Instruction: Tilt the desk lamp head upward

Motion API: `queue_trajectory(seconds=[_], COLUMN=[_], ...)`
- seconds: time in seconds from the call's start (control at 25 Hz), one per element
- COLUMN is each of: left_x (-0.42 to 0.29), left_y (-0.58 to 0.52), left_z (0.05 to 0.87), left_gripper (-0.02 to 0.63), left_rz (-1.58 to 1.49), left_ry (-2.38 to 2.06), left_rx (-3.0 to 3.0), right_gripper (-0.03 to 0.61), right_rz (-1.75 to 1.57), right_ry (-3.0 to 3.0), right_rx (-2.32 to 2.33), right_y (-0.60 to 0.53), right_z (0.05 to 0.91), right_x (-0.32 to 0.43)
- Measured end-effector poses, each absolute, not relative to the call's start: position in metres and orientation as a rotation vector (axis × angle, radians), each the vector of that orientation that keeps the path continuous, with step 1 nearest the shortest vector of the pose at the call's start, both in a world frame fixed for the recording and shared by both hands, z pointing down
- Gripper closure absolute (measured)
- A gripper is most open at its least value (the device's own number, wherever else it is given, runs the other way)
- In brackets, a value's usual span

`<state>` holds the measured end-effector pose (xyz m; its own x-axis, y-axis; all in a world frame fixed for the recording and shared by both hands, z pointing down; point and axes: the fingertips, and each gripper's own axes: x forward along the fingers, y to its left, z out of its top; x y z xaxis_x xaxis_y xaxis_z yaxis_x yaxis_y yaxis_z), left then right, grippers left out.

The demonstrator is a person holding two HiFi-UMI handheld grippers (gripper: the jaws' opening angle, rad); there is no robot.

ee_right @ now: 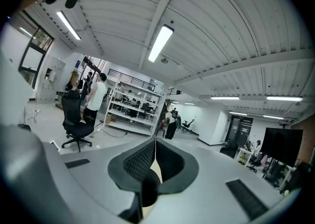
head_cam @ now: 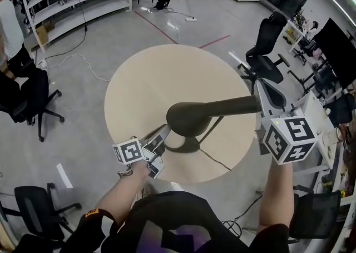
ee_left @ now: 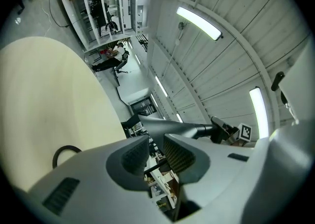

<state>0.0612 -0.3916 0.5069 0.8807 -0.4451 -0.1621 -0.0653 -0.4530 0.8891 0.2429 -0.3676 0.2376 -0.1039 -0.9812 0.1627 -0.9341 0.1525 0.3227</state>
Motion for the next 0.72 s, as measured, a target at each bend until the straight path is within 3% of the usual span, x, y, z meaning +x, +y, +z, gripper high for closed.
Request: queue_trajectory(seconds=[0.72], left_x=[0.046], left_y=[-0.406], left_z=[0.496], left_gripper=[0.531], left_rz=[-0.433], left_ry=[-0.384], left_rx=[2.037], right_gripper=[0.565], right_rz=[-0.120], right_ry=[-2.114], right_rx=[1.888], right_y=[-0.363], right_z=[0.241], right_x=[0.248])
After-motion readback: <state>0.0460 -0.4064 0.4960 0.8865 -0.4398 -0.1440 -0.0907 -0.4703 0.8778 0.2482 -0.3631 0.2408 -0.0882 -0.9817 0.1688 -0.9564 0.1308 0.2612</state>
